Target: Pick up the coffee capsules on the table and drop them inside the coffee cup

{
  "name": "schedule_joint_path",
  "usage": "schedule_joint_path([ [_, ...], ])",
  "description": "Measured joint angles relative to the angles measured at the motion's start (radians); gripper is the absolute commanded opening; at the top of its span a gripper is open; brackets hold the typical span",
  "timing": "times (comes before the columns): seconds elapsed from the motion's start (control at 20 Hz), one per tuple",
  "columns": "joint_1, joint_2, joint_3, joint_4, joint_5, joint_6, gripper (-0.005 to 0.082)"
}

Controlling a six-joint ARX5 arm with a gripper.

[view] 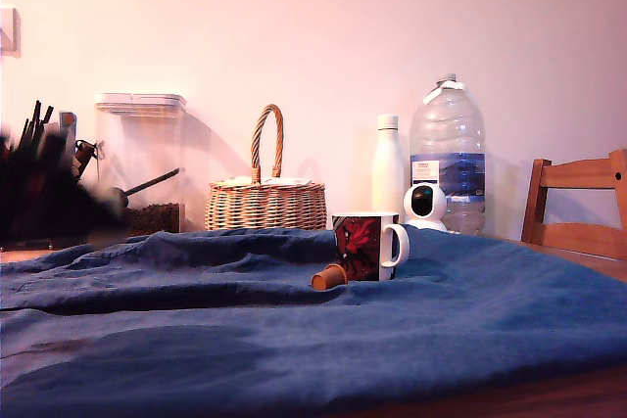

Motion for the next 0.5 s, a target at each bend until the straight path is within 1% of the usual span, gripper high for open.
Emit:
schedule_joint_path([
  [0.15,0.0,-0.043,0.046,0.002,0.0,0.0,0.0183],
  [0.5,-0.001,-0.05,0.126,-0.022,0.0,0.0,0.0183],
])
